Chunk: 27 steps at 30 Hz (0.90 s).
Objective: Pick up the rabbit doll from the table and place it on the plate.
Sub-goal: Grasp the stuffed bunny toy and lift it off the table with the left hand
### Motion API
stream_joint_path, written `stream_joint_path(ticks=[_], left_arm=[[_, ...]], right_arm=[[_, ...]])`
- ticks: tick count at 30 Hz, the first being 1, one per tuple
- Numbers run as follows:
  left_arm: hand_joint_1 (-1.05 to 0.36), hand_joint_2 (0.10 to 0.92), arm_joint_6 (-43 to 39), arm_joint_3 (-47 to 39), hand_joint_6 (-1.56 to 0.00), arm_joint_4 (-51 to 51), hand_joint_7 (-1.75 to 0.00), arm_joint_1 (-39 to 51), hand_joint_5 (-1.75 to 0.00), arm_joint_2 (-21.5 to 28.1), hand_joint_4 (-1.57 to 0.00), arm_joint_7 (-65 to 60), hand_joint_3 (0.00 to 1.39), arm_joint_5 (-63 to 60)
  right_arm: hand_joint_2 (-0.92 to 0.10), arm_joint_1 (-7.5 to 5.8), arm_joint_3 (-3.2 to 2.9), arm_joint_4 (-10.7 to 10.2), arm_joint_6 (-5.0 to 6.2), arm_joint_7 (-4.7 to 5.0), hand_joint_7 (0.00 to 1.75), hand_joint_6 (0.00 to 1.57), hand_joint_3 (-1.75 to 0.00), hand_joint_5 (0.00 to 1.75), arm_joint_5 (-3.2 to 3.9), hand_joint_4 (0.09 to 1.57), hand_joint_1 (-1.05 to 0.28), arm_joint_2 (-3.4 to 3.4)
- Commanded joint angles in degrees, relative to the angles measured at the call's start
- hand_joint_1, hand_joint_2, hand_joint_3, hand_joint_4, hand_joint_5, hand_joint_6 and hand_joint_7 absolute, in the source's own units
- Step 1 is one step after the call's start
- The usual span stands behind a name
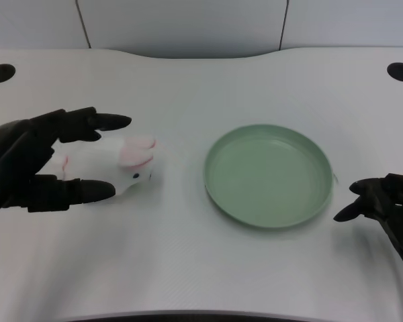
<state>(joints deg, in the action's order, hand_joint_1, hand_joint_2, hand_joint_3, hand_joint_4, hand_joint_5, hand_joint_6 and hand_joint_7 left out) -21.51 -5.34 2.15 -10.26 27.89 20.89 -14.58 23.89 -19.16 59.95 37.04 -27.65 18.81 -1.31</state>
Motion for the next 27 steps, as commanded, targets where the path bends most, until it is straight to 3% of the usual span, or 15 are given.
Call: stream_joint_path(ticks=[1,5,10,13,21,24,27], left_arm=[[-0.79,0.921,0.8,2.7,-0.35,0.05,-0.1,-3.56,-0.57,4.04,-0.1,0.27,0.09,-6.24],[-0.86,0.921,2.95,7.93,-0.22,-3.11,-0.02,-9.53,-0.43,6.41,-0.01,1.53,0.07,-13.6],[-0.89,0.919,4.82,14.0,-0.17,-10.99,0.0,-16.35,-0.32,6.28,0.0,2.61,0.04,-17.23],[-0.92,0.92,5.56,17.52,-0.14,-17.22,0.0,-20.87,-0.26,5.34,0.0,3.38,0.03,-18.64],[-0.94,0.901,6.47,25.13,-0.13,-34.86,-0.01,-30.59,-0.24,1.32,-0.01,2.58,0.0,-21.68],[-0.95,0.909,7.07,27.86,-0.12,-43.44,0.0,-33.72,-0.22,-1.14,0.0,1.39,0.01,-22.95],[-0.96,0.898,7.09,29.8,-0.12,-50.81,-0.01,-36.2,-0.22,-3.51,0.0,-0.28,0.0,-23.62]], right_arm=[[-0.89,-0.89,-0.24,-0.79,0.09,0.1,0.3,1.57,0.0,0.8,0.17,1.35,-1.05,-0.47],[-0.89,-1.23,-0.11,-1.44,0.14,0.74,0.3,1.57,0.0,0.81,-0.09,1.36,-1.05,-0.41],[-0.9,-1.57,-0.15,-1.92,0.04,0.0,0.3,1.57,0.0,0.81,0.16,1.35,-1.05,-0.68],[-0.89,-1.83,-0.45,-2.32,-0.17,-0.66,0.3,1.57,0.0,0.8,0.85,1.34,-1.05,-0.48],[-0.89,-3.51,0.08,-5.02,-1.05,0.3,0.3,1.57,0.0,0.8,0.24,1.34,-1.05,-0.37],[-0.89,-4.07,-0.11,-5.79,-1.4,-0.58,0.3,1.57,0.0,0.8,0.99,1.33,-1.05,-0.29],[-0.89,-4.61,-0.13,-6.7,-1.77,-0.61,0.29,1.57,0.0,0.8,1.05,1.32,-1.05,-0.31]])
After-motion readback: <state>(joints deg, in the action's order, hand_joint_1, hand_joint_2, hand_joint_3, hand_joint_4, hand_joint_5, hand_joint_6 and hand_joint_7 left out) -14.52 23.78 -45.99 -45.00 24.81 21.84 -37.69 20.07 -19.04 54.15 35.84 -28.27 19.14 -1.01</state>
